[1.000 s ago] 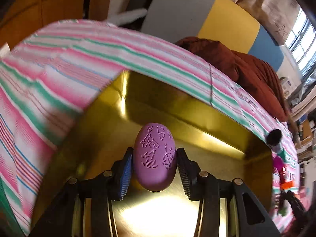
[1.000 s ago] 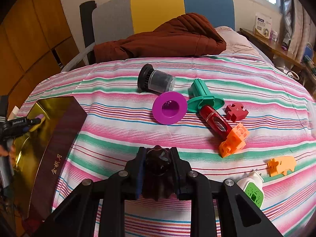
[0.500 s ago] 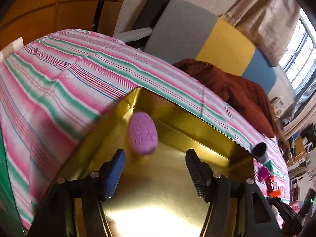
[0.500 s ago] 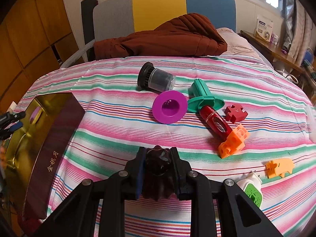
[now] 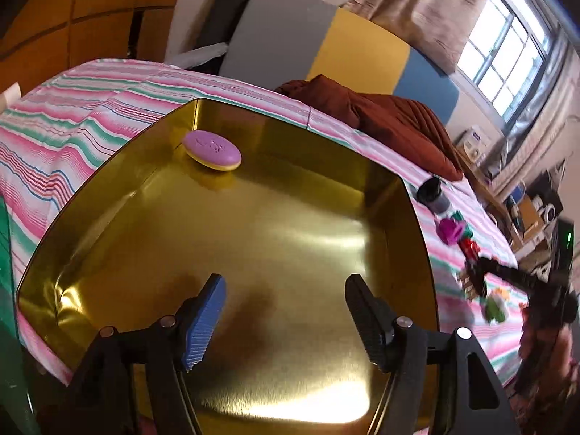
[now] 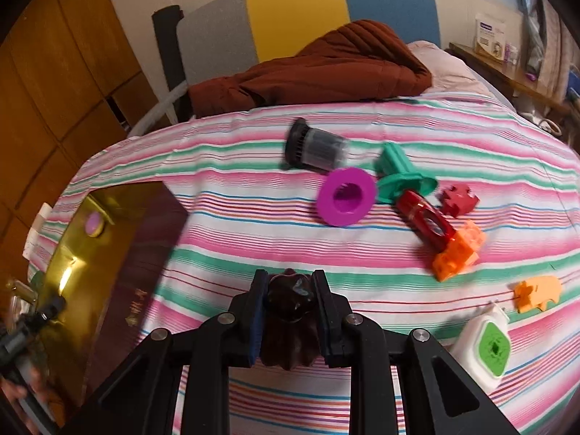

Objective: Organize rigid objects
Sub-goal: 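Carry the purple soap box into the gold tray and open the left tool, then lower the brown spiky brush into the gold tray and open the right tool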

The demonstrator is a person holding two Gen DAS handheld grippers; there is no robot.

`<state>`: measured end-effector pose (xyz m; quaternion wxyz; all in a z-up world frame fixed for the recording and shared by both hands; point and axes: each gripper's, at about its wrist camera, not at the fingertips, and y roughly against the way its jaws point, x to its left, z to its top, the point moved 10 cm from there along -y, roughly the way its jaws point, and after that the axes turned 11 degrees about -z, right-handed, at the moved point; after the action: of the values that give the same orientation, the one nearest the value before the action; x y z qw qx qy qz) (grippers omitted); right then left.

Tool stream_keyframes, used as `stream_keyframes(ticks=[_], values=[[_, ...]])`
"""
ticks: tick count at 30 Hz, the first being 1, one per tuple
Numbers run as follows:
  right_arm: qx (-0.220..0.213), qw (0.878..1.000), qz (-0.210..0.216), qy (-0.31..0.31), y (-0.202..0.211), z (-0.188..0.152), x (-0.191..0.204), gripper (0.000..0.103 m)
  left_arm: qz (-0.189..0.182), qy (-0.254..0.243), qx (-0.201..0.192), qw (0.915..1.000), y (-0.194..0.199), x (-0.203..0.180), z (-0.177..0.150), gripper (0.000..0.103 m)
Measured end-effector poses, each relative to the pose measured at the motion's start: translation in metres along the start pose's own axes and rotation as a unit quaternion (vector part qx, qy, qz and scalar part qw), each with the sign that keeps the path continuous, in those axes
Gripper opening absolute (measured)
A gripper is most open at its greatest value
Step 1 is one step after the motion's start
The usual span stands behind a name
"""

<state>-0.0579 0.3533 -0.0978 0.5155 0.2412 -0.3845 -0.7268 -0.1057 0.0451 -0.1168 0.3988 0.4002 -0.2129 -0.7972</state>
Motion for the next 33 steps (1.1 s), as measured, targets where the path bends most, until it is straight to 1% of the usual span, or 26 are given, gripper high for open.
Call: stream_keyframes(ticks=[2,7,9,11,14,17,19,22,26,30,33], values=[[-0.006,1.0,0.008,0.01,0.006,0.003,0.014,0.024,0.005,-0.005,-0.001,1.0,0.003,0.0,-0.003,0.069],[-0.027,0.998,0.039,0.046,0.025,0.019,0.067,0.024,0.011,-0.01,-0.016,0.9998,0.018,0.001,-0.008,0.069],[-0.037,0.996,0.055,0.062,0.033,0.027,0.091,0.024,0.009,-0.013,-0.023,0.9996,0.024,-0.001,-0.009,0.069],[-0.045,0.993,0.071,0.087,0.039,0.034,0.124,0.024,0.008,-0.016,-0.024,0.9996,0.027,-0.001,-0.009,0.069],[-0.044,0.988,0.083,0.123,0.039,0.037,0.166,0.024,0.008,-0.022,-0.024,0.9994,0.03,-0.001,-0.011,0.069],[-0.031,0.983,0.082,0.164,0.025,0.035,0.214,0.024,0.009,-0.028,-0.023,0.9993,0.033,-0.002,-0.014,0.069],[-0.017,0.981,0.088,0.175,0.014,0.034,0.236,0.024,0.013,-0.032,-0.023,0.9991,0.036,0.0,-0.017,0.069],[0.003,0.98,0.084,0.18,-0.01,0.037,0.262,0.024,0.016,-0.032,-0.024,0.9991,0.039,0.003,-0.019,0.069],[0.027,0.981,0.066,0.181,-0.045,0.04,0.286,0.024,0.016,-0.023,-0.027,0.9992,0.044,0.009,-0.02,0.069],[0.033,0.98,0.041,0.19,-0.069,0.044,0.299,0.025,0.019,-0.021,-0.031,0.9991,0.05,0.014,-0.02,0.069],[0.029,0.983,0.051,0.174,-0.077,0.051,0.304,0.025,0.026,-0.02,-0.031,0.999,0.051,0.017,-0.021,0.069]])
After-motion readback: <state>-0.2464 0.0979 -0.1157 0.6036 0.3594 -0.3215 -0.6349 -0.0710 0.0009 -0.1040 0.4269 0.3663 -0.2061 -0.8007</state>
